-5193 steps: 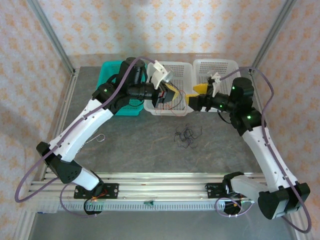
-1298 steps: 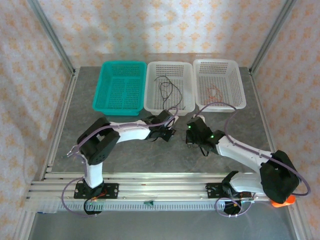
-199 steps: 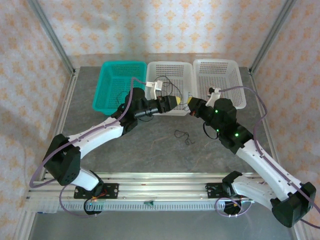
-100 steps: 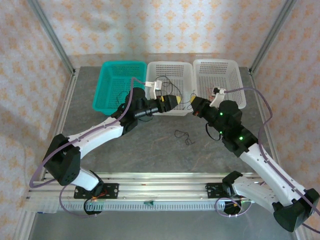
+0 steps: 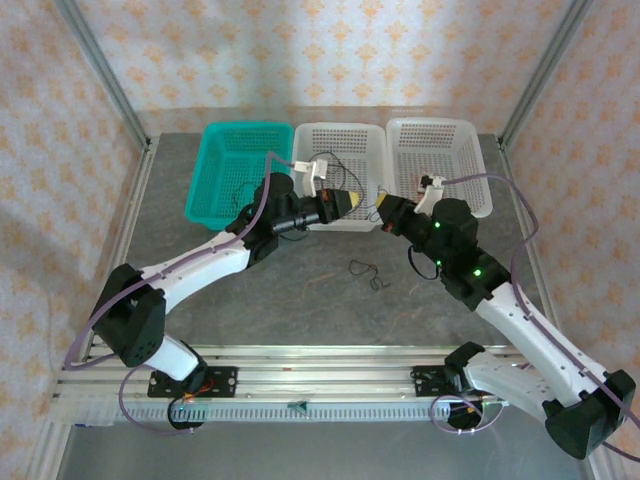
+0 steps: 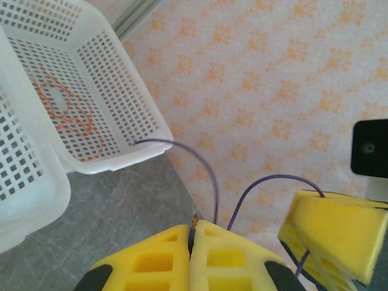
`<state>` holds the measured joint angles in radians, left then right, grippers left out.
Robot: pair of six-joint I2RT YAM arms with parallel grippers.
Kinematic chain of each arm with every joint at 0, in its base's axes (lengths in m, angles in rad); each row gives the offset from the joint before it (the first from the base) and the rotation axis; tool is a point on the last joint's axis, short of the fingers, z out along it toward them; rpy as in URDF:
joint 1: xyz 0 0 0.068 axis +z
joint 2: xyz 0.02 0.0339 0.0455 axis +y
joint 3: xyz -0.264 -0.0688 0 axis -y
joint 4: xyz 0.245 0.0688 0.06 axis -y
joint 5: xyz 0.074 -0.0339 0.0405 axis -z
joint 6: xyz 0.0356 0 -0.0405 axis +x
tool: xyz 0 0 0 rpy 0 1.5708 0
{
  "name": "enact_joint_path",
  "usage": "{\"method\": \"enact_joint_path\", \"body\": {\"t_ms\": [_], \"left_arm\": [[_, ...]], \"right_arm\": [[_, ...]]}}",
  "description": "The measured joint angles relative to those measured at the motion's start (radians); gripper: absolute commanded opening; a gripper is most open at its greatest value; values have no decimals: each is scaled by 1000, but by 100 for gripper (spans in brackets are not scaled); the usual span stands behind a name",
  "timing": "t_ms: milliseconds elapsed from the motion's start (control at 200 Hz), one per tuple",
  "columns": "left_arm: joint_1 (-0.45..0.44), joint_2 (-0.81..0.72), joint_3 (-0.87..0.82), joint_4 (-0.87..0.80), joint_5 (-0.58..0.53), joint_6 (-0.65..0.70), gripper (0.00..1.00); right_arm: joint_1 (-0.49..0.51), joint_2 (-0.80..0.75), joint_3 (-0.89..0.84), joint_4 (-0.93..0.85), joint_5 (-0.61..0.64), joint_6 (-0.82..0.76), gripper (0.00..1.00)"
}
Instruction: Untangle the cables
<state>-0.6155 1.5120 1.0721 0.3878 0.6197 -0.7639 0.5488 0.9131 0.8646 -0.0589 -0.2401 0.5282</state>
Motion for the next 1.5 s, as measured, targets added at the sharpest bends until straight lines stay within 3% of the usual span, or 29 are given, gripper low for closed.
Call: {"method": "enact_joint_path", "body": {"t_ms": [90, 150, 260, 751, 836, 926, 1026, 1282, 1502], "left_arm": [[0, 0, 51, -73, -20, 53, 0], [1, -1, 95, -132, -41, 98, 0], [10, -13, 171, -237, -76, 179, 0], [143, -35, 375, -508, -98, 380, 0], [173, -35, 394, -537, -96, 398, 0], [206, -35, 419, -572, -100, 408, 0], [244, -35, 457, -627, -129, 425, 0], [316, -18, 562, -752, -301, 469, 0], [359, 84, 618, -843, -447, 502, 0]], "right_arm": [[0, -2, 0, -3, 0, -3, 1], [0, -2, 3, -18, 4, -8, 15], [0, -2, 20, -60, 33, -32, 33], [0, -6, 147, -130, 174, -130, 52], [-2, 0, 155, -151, 207, -137, 64], [-3, 14, 160, -167, 243, -144, 66], [-3, 34, 160, -180, 275, -145, 81], [-7, 159, 158, -280, 296, -176, 89], [-6, 278, 101, -350, 264, -173, 92]]}}
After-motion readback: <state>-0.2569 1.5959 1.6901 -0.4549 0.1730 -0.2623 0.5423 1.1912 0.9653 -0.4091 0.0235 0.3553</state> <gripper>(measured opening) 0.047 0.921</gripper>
